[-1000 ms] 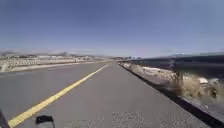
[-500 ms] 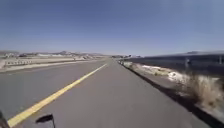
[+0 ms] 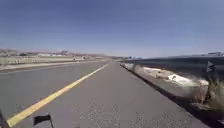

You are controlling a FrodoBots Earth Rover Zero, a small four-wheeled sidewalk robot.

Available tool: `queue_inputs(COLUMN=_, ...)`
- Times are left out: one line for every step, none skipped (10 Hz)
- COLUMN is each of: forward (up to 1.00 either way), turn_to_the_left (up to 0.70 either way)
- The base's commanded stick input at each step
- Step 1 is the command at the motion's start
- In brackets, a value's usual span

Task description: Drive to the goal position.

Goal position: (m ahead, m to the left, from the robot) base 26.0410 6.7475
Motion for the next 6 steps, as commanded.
queue_inputs(forward=0.85, turn_to_the_left=0.0)
queue_inputs(forward=0.85, turn_to_the_left=0.0)
queue_inputs(forward=0.85, turn_to_the_left=0.0)
queue_inputs(forward=0.85, turn_to_the_left=0.0)
queue_inputs(forward=0.85, turn_to_the_left=0.0)
queue_inputs(forward=0.85, turn_to_the_left=0.0)
